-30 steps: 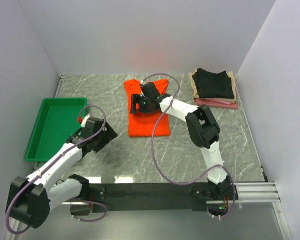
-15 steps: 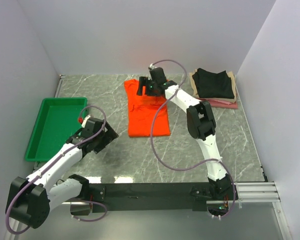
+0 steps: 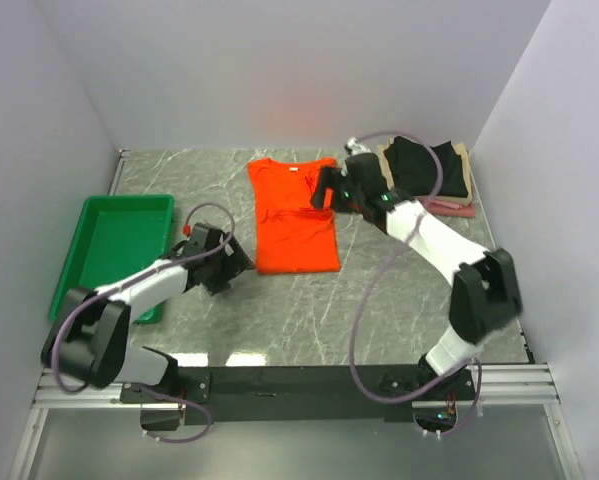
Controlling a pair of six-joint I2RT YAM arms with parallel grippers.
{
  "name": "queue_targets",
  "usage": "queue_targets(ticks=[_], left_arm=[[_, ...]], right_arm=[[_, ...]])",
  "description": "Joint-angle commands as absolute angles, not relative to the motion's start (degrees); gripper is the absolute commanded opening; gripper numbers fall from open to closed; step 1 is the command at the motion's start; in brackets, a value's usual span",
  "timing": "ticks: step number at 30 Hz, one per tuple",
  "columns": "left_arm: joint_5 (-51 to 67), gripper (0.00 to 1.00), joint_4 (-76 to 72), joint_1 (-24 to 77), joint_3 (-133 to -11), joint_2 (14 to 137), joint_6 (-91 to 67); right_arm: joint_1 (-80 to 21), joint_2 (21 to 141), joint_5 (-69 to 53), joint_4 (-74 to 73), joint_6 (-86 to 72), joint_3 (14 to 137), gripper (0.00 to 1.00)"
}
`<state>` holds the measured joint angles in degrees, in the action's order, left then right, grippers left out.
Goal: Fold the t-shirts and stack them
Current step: Fold the tshirt
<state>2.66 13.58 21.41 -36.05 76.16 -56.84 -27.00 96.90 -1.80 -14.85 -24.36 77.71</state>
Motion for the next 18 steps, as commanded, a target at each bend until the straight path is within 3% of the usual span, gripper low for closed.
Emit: queue_targets(ticks=[1, 8, 11, 12, 14, 15, 18], left_arm=[[7.5, 0.92, 5.6, 21.3, -40.6, 81.7, -54.6], [11.2, 0.69, 1.1, 22.2, -43.2, 90.6, -54.5], [11.5, 0.52, 0.9, 22.8, -44.0, 93.2, -54.6], [11.4, 0.43, 1.0, 23.0, -44.2, 94.2, -54.7], [11.4, 0.36, 0.9, 23.3, -44.0, 95.0, -54.6], [11.3, 0.34, 1.0, 23.4, -44.0, 95.7, -54.6], [10.7, 0.18, 1.6, 23.5, -44.3, 96.9, -54.3]], right_arm=[[-27.0, 91.2, -0.9, -12.9, -30.1, 65.4, 0.9], [-26.4, 89.1, -6.3, -11.9, -34.8, 53.1, 0.86], [-25.3, 90.4, -8.8, -10.0, -35.8, 50.7, 0.82], [-25.1, 91.7, -9.5, -9.8, -35.9, 50.6, 0.78], [-25.0, 92.9, -10.9, -8.5, -36.3, 50.2, 0.7], [-25.0, 93.9, -11.6, -8.1, -36.6, 50.0, 0.57], [-25.0, 95.5, -12.3, -7.1, -37.4, 49.3, 0.38]])
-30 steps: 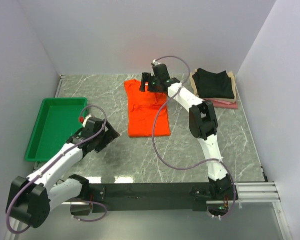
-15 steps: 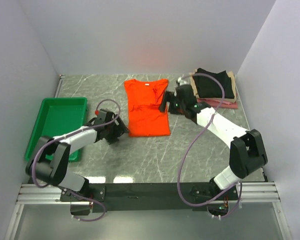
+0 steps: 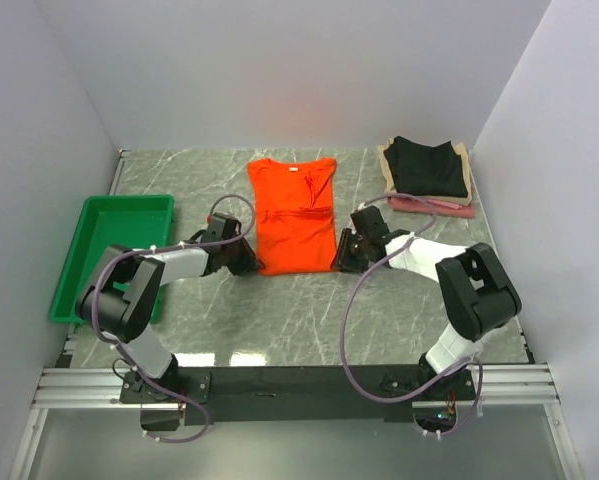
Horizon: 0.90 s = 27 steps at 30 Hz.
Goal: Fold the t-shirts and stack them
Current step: Fold the tshirt
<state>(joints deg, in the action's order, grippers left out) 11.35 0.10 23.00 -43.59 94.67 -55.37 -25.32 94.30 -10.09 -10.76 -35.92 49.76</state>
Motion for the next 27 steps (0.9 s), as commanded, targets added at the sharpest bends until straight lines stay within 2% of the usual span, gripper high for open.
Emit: queue_targets(ticks=[1, 4, 5, 7, 8, 9, 13, 21, 27], left_arm=[[10.6, 0.14, 1.6, 23.5, -44.3, 96.9, -54.3], [10.4, 0.01, 1.8, 23.5, -44.1, 97.3, -54.2], [10.4, 0.01, 1.9, 23.5, -44.1, 97.4, -54.0], [10.4, 0.01, 1.7, 23.6, -43.7, 97.2, -54.1], [10.7, 0.01, 1.6, 23.6, -42.9, 96.9, -54.1], [11.4, 0.01, 1.5, 23.6, -42.5, 96.0, -54.0], [10.9, 0.01, 3.3, 25.6, -38.6, 89.8, -54.5], [11.8, 0.01, 12.4, 38.4, -29.9, 69.3, -62.0], [14.3, 0.0, 15.7, 42.9, -26.9, 57.2, -66.3]], right_arm=[[-25.1, 96.1, -12.3, -7.1, -37.2, 49.3, 0.38], [-25.0, 97.6, -12.4, -7.3, -37.4, 49.7, 0.37], [-25.0, 97.9, -12.4, -6.6, -37.4, 49.7, 0.36], [-25.0, 98.5, -12.9, -6.4, -37.6, 49.6, 0.24], [-25.1, 98.4, -13.1, -6.7, -37.5, 49.5, 0.06], [-25.1, 97.8, -13.4, -6.8, -37.5, 49.1, 0.0], [-25.7, 90.8, -14.7, -8.4, -37.1, 43.1, 0.0], [-30.5, 65.5, -18.5, -18.5, -38.7, 28.8, 0.0], [-30.9, 47.0, -17.9, -26.7, -40.2, 27.6, 0.0]])
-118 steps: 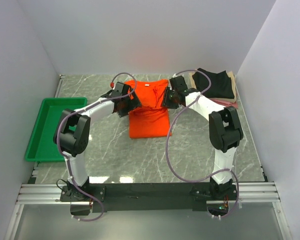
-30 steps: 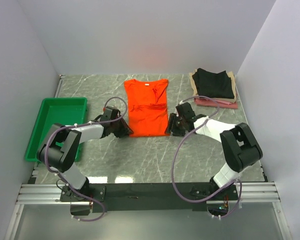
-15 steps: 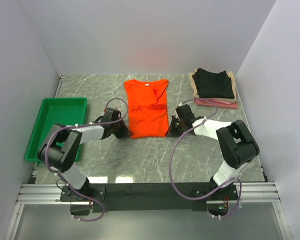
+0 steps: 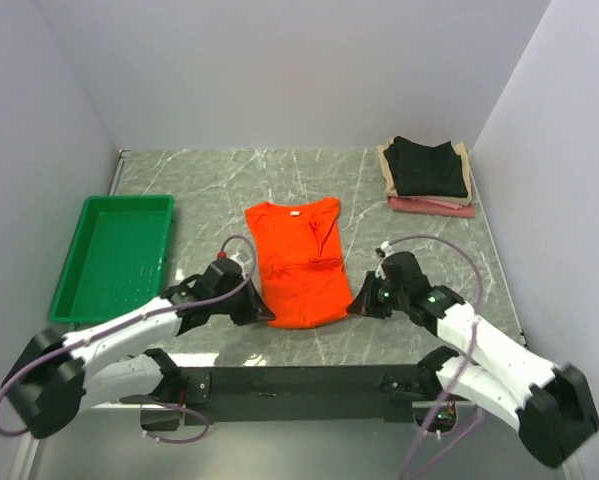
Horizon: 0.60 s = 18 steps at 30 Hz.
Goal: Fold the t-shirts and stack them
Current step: Fold the tshirt
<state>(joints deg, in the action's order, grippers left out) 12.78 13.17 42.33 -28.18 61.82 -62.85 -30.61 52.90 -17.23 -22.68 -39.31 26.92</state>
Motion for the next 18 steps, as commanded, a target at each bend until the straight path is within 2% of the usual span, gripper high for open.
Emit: queue_targets(ticks=[1, 7, 13, 18], left_arm=[[14.8, 0.01, 15.2, 43.1, -27.0, 56.2, -66.6], [10.8, 0.01, 19.1, 42.9, -34.8, 55.2, -65.5], [6.7, 0.01, 25.6, 38.0, -46.8, 64.9, -60.2], [6.5, 0.01, 23.5, 33.7, -54.0, 71.0, -55.6]], right_arm=[[-30.8, 45.7, -17.5, -27.1, -40.1, 28.1, 0.0], [-30.2, 48.2, -13.3, -28.9, -36.9, 38.0, 0.0], [-28.0, 57.2, -4.9, -28.0, -34.0, 49.9, 0.0], [-25.1, 65.6, -6.7, -25.5, -32.3, 58.1, 0.0]])
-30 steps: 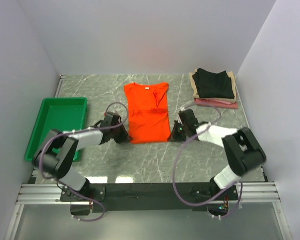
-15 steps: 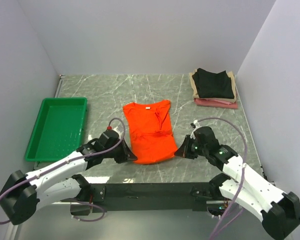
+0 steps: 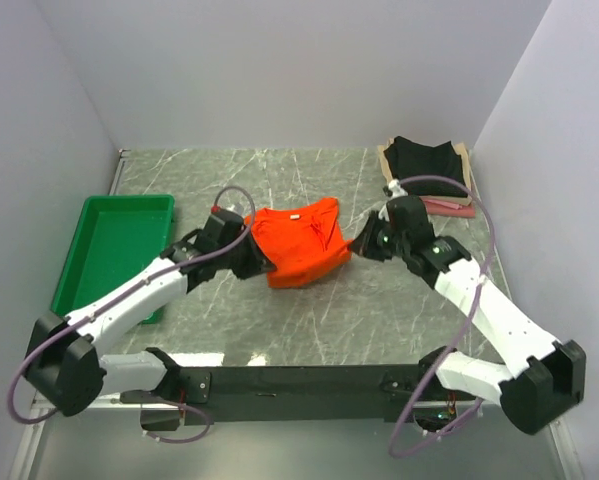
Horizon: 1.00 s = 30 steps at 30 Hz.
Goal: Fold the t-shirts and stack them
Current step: Fold the tshirt
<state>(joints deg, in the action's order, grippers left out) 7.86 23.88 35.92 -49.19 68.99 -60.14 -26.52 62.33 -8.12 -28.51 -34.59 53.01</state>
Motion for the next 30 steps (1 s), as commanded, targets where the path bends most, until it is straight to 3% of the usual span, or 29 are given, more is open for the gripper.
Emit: queue_targets(ticks=[1, 26, 28, 29, 30], left_arm=[[7.1, 0.01, 22.9, 31.5, -55.4, 71.8, -54.8], [1.3, 0.01, 19.2, 18.5, -76.1, 102.1, -51.9], [0.8, 0.07, 19.0, 18.1, -77.8, 104.2, -51.5], [1.2, 0.15, 18.9, 18.0, -78.5, 104.9, -51.1], [1.9, 0.45, 19.0, 17.9, -79.7, 106.3, -51.0]], right_arm=[[-24.8, 67.0, -6.8, -25.4, -31.7, 59.3, 0.0], [-20.8, 112.5, -2.6, -28.7, -27.0, 96.5, 0.0], [-20.7, 114.3, -3.5, -27.7, -27.5, 97.0, 0.0], [-20.7, 115.0, -3.6, -27.8, -27.8, 98.2, 0.05], [-20.7, 115.9, -3.7, -28.1, -27.9, 99.2, 0.18]])
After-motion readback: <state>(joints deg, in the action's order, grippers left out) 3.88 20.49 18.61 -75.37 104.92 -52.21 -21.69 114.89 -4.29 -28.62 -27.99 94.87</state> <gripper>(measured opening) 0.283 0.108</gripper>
